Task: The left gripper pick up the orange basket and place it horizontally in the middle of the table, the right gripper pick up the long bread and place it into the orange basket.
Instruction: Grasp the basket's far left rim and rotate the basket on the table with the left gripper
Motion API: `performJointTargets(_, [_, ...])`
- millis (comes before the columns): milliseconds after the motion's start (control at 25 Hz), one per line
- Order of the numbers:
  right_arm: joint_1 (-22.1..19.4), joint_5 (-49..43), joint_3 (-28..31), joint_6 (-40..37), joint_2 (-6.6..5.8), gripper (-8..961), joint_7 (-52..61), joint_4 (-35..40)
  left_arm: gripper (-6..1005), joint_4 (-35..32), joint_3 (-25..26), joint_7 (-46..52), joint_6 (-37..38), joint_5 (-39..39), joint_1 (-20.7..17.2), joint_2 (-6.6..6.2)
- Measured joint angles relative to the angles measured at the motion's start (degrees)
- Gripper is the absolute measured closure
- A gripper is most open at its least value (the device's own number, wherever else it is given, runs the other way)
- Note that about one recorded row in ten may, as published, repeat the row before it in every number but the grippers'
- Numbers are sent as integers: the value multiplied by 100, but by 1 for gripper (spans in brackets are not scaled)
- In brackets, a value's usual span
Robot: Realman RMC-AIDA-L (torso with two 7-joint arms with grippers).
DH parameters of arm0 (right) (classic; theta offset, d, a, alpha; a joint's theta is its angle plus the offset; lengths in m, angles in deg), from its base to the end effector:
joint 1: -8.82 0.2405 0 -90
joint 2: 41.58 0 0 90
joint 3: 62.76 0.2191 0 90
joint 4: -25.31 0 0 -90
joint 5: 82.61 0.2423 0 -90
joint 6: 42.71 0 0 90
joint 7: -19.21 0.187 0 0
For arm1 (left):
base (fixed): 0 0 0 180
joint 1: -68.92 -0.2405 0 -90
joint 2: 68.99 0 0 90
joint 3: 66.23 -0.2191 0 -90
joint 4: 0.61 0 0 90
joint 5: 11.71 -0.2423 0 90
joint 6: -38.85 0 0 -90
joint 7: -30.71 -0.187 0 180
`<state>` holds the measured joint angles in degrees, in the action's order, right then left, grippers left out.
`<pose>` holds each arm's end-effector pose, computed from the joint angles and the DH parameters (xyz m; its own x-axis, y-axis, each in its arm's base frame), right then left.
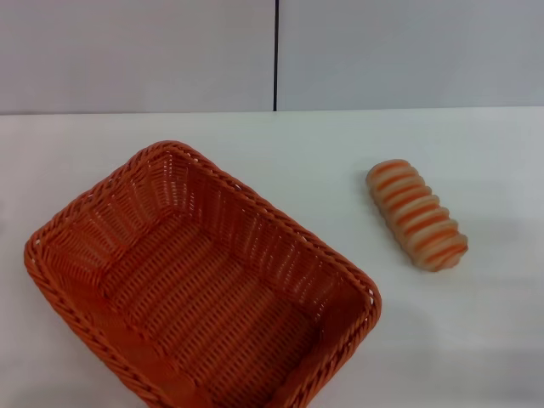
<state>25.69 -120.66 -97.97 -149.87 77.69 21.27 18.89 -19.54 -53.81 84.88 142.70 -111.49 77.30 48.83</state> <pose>0.3210 0.2630 0.0641 0.7272 0.4613 -0.5084 -0.6149 0.1084 -0.7811 -0.3731 0.2240 0.1106 0.4175 -0.1910 0.8884 0.8559 -0.2457 -0.4551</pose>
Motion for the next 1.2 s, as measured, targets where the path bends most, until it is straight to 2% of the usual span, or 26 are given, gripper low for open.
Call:
performJointTargets(120, [14, 0, 6, 5, -8, 395, 1, 4, 163, -861, -417, 842, 86, -2, 118, 9])
performJointTargets(160, [23, 0, 7, 6, -13, 394, 1, 11, 164, -861, -417, 842, 86, -2, 118, 9])
performJointTargets(200, [33, 0, 7, 9, -16, 394, 2, 24, 164, -1776, -780, 1653, 115, -3, 221, 20])
performJointTargets(240, [37, 0, 6, 10, -18, 394, 2, 36, 164, -1888, -828, 1743, 114, -3, 227, 22])
performJointTargets(320, [43, 0, 7, 15, -19, 393, 2, 68, 164, -2689, -1218, 2411, 94, -5, 272, 32])
performJointTargets(360, [44, 0, 6, 17, -19, 393, 1, 76, 164, -2689, -1218, 2411, 94, -5, 272, 32])
performJointTargets(400, [43, 0, 6, 18, -19, 393, 1, 79, 164, -3372, -1574, 2921, 64, -5, 280, 39])
performJointTargets(480, [30, 0, 5, 20, -19, 394, -11, 103, 164, -4187, -1974, 3531, 30, -6, 265, 43])
performJointTargets(520, [18, 0, 5, 20, -19, 394, -12, 127, 165, -4187, -1974, 3531, 30, -6, 265, 43])
performJointTargets(560, [6, 0, 4, 20, -18, 395, -12, 144, 165, -4654, -2194, 3893, 15, -30, 249, 42])
performJointTargets(640, [-11, 0, 5, 20, -18, 395, -11, 173, 165, -4654, -2194, 3893, 15, -30, 249, 42])
performJointTargets(680, [-11, 0, 5, 20, -18, 394, -12, 173, 165, -5974, -2791, 4873, -37, -404, 258, 12])
performJointTargets(720, [-14, 0, 7, 20, -18, 394, -12, 173, 165, -5974, -2791, 4873, -37, -404, 258, 12])
performJointTargets(760, [-16, 0, 9, 20, -17, 393, -13, 168, 165, -6642, -3115, 5341, -33, -801, 331, 9])
performJointTargets(840, [-17, -1, 11, 43, -14, 393, -27, 157, 165, -6642, -3115, 5341, -33, -801, 331, 9])
performJointTargets(880, [-16, -1, 12, 64, -12, 394, -31, 156, 165, -7282, -3494, 5817, -18, -1254, 425, 14])
performJointTargets(920, [-16, -1, 12, 86, -11, 394, -31, 159, 165, -7282, -3494, 5817, -18, -1254, 425, 14])
performJointTargets(960, [-16, -1, 13, 104, -11, 395, -31, 162, 166, -7925, -4035, 6354, -12, -1895, 569, 20])
performJointTargets(1000, [0, 0, 14, 133, -10, 395, -31, 166, 166, -8103, -4267, 6535, -15, -2253, 676, 16])
performJointTargets(1160, [30, -1, 14, 152, -9, 395, -31, 167, 166, -8103, -4267, 6535, -15, -2253, 676, 16])
performJointTargets(1200, [39, 0, 14, 152, -9, 395, -25, 167, 166, -8260, -4608, 6700, 100, -2807, 909, 26])
